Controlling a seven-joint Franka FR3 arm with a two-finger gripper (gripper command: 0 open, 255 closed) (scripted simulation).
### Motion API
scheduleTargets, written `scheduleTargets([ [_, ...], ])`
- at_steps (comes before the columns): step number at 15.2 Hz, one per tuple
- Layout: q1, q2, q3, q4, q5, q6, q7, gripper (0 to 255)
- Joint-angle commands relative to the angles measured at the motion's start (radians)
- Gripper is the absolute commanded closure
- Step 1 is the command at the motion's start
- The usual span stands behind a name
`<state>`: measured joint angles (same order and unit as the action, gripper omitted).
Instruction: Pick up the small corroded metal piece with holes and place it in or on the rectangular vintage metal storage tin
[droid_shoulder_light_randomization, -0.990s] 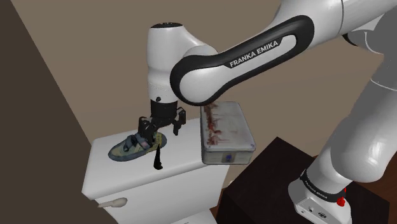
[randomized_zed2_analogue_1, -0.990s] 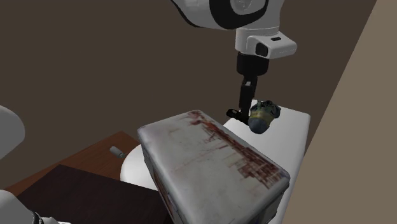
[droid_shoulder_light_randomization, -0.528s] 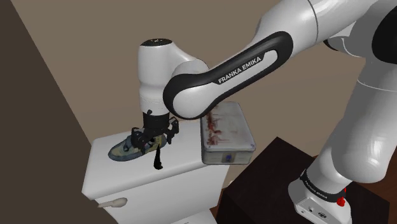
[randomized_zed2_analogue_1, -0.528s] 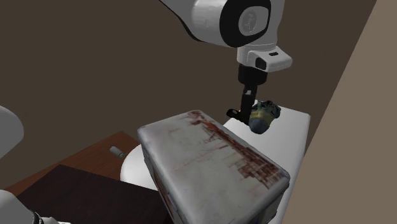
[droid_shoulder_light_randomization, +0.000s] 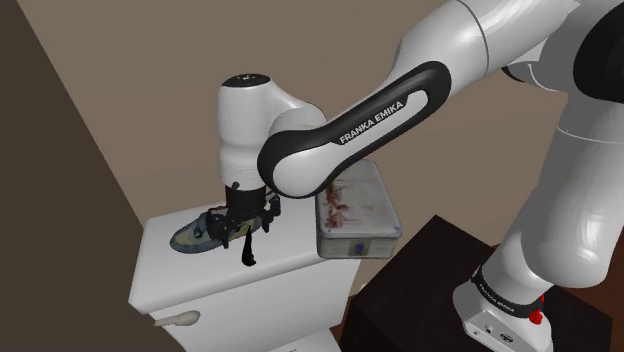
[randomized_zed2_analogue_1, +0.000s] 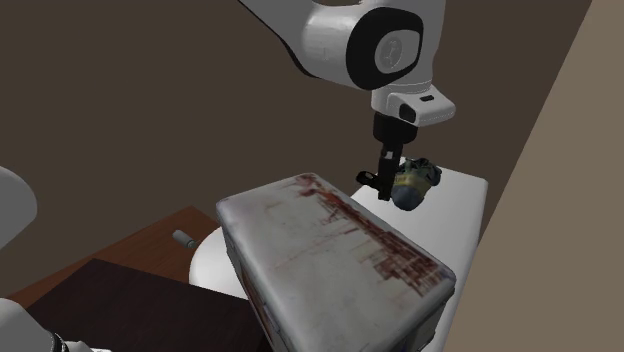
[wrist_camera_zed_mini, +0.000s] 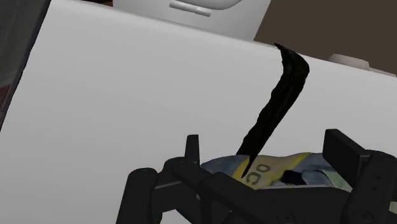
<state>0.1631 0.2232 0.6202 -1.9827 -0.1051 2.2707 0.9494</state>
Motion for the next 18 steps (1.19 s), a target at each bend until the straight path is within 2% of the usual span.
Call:
scheduleTargets([
  [1,0.000,0.000,0.000,0.000,0.000,0.000,0.000,0],
  [2,0.000,0.000,0.000,0.000,0.000,0.000,0.000,0],
  [3,0.000,0.000,0.000,0.000,0.000,0.000,0.000,255],
  [12,0.000,0.000,0.000,0.000,0.000,0.000,0.000,255],
  [18,-0.009,-0.039,0.009,0.040,0.031,-0.072,-0.018,255],
])
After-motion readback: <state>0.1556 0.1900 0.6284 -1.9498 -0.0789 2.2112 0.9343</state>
